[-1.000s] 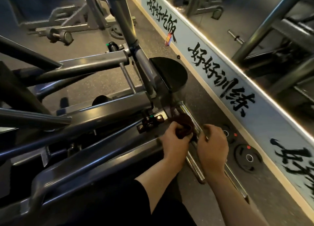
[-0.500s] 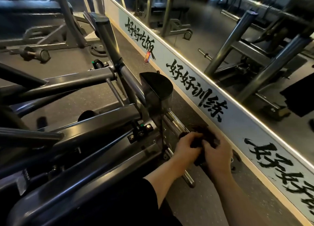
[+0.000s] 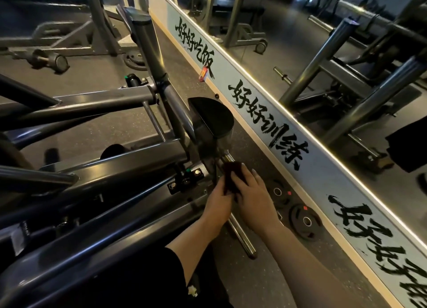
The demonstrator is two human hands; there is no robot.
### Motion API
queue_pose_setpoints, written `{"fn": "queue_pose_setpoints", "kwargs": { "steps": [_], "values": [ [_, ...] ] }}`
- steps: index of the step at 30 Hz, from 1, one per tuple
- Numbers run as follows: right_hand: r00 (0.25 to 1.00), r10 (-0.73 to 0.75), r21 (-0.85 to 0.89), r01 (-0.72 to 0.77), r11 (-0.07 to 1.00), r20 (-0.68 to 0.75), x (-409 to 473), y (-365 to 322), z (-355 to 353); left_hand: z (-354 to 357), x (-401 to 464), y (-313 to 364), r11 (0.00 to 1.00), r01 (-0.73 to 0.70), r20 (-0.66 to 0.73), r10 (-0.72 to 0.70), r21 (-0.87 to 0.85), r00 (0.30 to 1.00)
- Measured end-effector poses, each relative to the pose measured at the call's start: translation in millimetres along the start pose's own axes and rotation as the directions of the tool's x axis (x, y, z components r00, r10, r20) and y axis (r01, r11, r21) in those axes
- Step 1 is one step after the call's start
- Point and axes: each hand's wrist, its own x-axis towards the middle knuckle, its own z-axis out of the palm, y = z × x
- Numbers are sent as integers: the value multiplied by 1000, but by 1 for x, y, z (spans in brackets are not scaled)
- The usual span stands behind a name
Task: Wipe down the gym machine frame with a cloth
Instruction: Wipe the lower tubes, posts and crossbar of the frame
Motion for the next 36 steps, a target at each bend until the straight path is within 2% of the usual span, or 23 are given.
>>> {"fn": "queue_pose_setpoints", "kwargs": {
  "steps": [7,10,13,16,18,21,23,26,28,31,33,35,36],
  "values": [
    [996,72,169,-79,983,47,51,9,-15,0,10,-4,998,55,-16,-55,-5,998],
    [997,32,145,-42,989,70,35,21,-33,10,1,-1,999,9,-13,-8,34,1000],
    [989,80,200,-104,974,126,-4,44,-57,20,-15,0,990,-47,36,42,134,998],
    [982,189,297,-172,939,-29,-55,66,-65,33,-25,-7,910,-145,91,119,387,989],
    [974,222,289,-199,936,-50,-89,70,-50,45,-32,-13,828,-212,134,166,519,977],
    [959,249,318,-195,928,-137,-131,64,-18,62,-43,-22,745,-242,188,157,621,969],
    [951,229,270,-170,948,-208,-151,58,-4,65,-47,-30,717,-244,205,143,653,968],
    [968,171,27,-169,985,-184,-168,47,11,64,-55,-39,818,-247,182,177,520,967],
    [960,186,-30,-197,980,-208,-166,38,15,64,-69,-43,908,-218,74,205,357,976],
    [926,201,96,-179,979,-319,-142,18,13,60,-86,-47,978,-149,-107,166,148,980],
    [921,158,229,-78,970,-357,-123,-1,9,53,-87,-43,993,-82,-89,75,-88,993],
    [952,71,302,23,953,-297,-108,-11,8,42,-77,-35,959,-7,-99,-22,-285,995],
    [970,22,336,62,940,-242,-100,-12,7,37,-68,-28,950,0,-172,-56,-311,983]
  ]
}}
